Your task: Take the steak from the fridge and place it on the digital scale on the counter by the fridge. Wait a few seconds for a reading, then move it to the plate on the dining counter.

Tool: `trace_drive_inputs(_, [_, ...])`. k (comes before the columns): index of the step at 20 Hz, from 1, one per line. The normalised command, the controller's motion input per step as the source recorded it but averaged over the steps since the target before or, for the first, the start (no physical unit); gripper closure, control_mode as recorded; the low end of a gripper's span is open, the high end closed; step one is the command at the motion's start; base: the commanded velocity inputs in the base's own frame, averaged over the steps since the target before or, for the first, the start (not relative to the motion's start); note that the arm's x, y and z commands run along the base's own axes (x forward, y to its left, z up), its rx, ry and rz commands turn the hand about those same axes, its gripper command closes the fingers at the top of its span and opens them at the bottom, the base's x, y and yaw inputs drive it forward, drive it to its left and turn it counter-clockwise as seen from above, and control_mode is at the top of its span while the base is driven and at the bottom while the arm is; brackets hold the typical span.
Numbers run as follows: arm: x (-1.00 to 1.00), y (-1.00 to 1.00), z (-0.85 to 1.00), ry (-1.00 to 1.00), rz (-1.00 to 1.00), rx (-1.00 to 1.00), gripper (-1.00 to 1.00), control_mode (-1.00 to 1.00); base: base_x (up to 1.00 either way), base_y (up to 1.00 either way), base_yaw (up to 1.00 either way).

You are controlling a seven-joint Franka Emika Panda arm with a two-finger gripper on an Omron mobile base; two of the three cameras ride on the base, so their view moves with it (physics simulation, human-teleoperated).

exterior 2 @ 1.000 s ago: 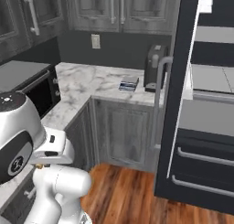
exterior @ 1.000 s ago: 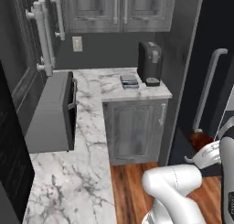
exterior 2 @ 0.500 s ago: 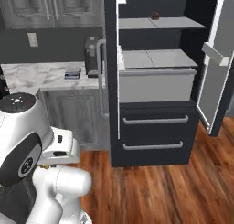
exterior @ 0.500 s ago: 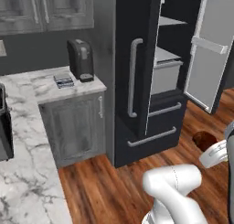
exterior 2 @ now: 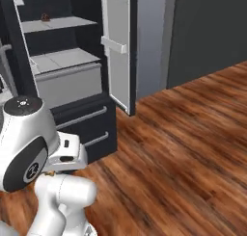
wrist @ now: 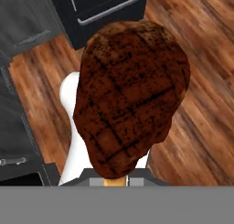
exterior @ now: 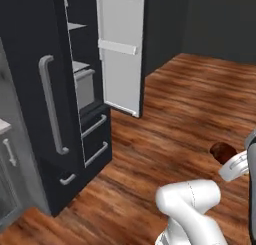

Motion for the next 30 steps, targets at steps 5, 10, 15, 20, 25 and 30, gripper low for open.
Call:
trace_drive_inputs(5, [0.0, 0.0, 0.0, 0.0, 0.0, 0.0, 1.0, 1.0, 0.33, -0.03, -0.78])
trace_drive_inputs(10, [0.0, 0.0, 0.0, 0.0, 0.0, 0.0, 1.0, 1.0, 0.65, 0.02, -0.66])
trace_drive_inputs(15, [0.0, 0.0, 0.0, 0.0, 0.0, 0.0, 1.0, 1.0, 0.94, 0.0, -0.51])
trace_drive_inputs(20, [0.0, 0.0, 0.0, 0.0, 0.0, 0.0, 1.0, 1.0, 1.0, -0.28, -0.28])
trace_drive_inputs(25, [0.0, 0.0, 0.0, 0.0, 0.0, 0.0, 1.0, 1.0, 0.93, -0.5, -0.38])
trace_drive_inputs(30, [0.0, 0.0, 0.0, 0.0, 0.0, 0.0, 1.0, 1.0, 0.67, -0.36, -0.53])
